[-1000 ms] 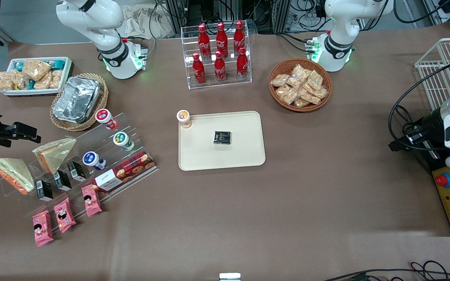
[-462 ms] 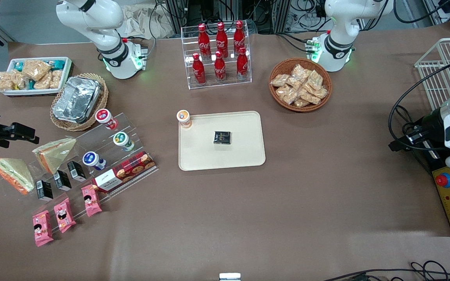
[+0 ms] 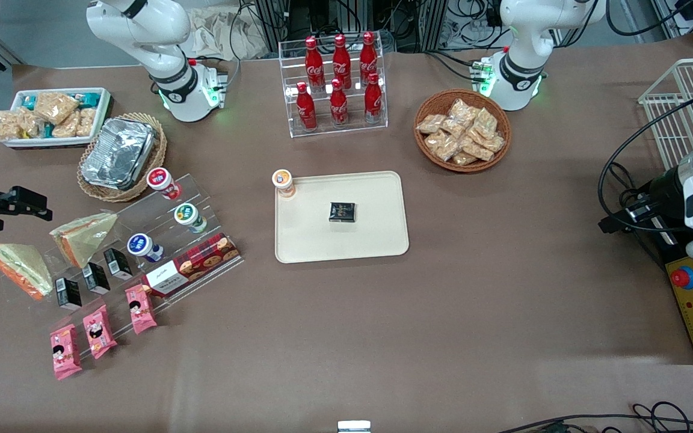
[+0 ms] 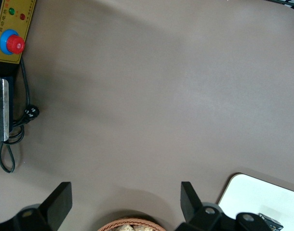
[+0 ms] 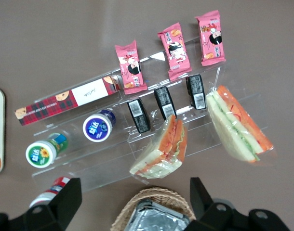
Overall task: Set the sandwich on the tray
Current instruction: 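Move the right gripper toward the wrapped sandwiches on the acrylic rack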
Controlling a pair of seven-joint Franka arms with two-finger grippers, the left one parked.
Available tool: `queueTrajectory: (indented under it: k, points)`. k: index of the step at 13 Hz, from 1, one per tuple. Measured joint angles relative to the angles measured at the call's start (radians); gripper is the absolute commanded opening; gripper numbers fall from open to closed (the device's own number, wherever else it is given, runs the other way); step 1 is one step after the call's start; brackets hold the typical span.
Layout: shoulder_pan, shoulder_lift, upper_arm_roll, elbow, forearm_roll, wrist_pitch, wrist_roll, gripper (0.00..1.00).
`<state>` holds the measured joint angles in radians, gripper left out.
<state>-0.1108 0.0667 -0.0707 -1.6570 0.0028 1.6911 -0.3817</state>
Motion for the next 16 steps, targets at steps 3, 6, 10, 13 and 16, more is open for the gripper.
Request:
queueTrajectory:
  k: [3, 6, 10, 13, 16]
  points:
    - [-0.004, 0.0, -0.052, 0.003, -0.002, 0.001, -0.134, 1.0]
    - [-0.022, 0.008, -0.102, 0.002, -0.002, 0.03, -0.31, 1.0]
    - [-0.113, 0.074, -0.113, -0.001, -0.001, 0.094, -0.52, 1.0]
    - [-0.155, 0.15, -0.113, -0.011, 0.002, 0.144, -0.639, 1.0]
    - [-0.155, 0.214, -0.109, -0.014, 0.003, 0.195, -0.687, 1.0]
